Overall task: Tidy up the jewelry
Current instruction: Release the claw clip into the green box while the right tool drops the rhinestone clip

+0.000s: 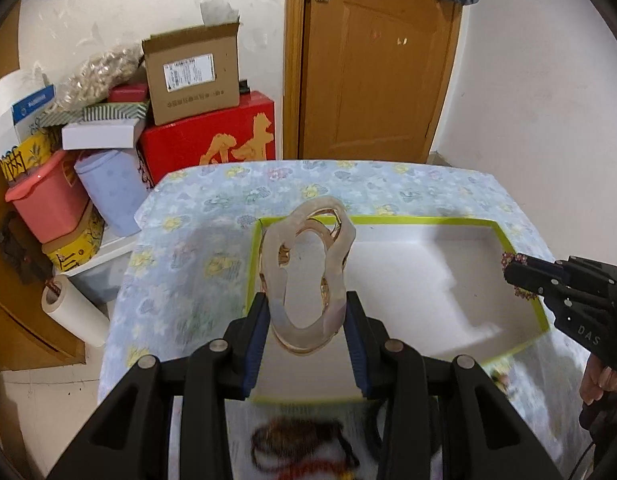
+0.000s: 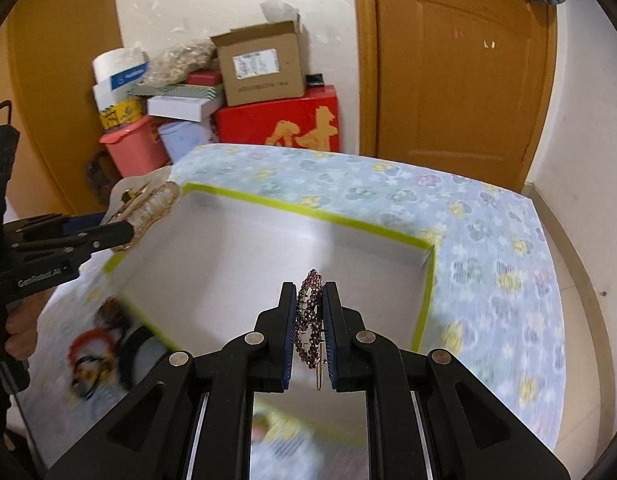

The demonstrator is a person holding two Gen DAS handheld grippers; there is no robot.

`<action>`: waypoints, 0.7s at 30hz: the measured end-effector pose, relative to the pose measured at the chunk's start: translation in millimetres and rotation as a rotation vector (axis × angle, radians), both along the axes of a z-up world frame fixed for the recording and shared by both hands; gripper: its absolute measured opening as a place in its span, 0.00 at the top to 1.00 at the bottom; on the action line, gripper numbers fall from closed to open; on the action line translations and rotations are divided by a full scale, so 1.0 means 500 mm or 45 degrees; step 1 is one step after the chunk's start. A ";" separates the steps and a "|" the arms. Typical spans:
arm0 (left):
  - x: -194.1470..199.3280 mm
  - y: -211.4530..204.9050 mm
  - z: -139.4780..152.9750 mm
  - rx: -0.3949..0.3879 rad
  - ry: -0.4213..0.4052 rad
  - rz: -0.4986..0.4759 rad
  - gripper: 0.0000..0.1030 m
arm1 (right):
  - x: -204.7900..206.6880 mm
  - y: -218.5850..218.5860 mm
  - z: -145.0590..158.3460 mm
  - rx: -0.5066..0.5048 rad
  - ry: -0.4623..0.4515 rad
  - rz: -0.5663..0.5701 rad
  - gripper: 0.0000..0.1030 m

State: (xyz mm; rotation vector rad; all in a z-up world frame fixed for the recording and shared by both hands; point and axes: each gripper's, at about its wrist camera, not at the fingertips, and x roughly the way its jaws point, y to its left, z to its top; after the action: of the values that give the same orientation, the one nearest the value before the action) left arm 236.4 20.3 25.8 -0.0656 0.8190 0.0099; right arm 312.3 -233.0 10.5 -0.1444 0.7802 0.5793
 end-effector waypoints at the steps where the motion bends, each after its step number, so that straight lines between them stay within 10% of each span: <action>1: 0.012 0.001 -0.007 0.008 0.011 0.007 0.63 | 0.016 0.001 -0.007 -0.012 0.005 -0.009 0.87; 21: 0.072 0.002 -0.065 0.072 0.098 0.112 0.62 | 0.117 -0.003 -0.061 -0.138 0.022 -0.155 0.83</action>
State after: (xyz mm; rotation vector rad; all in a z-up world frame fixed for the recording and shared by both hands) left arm 272.4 21.4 -6.8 -0.0480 0.8914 0.1191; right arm 370.6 -234.4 -20.2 -0.1907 0.8315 0.4233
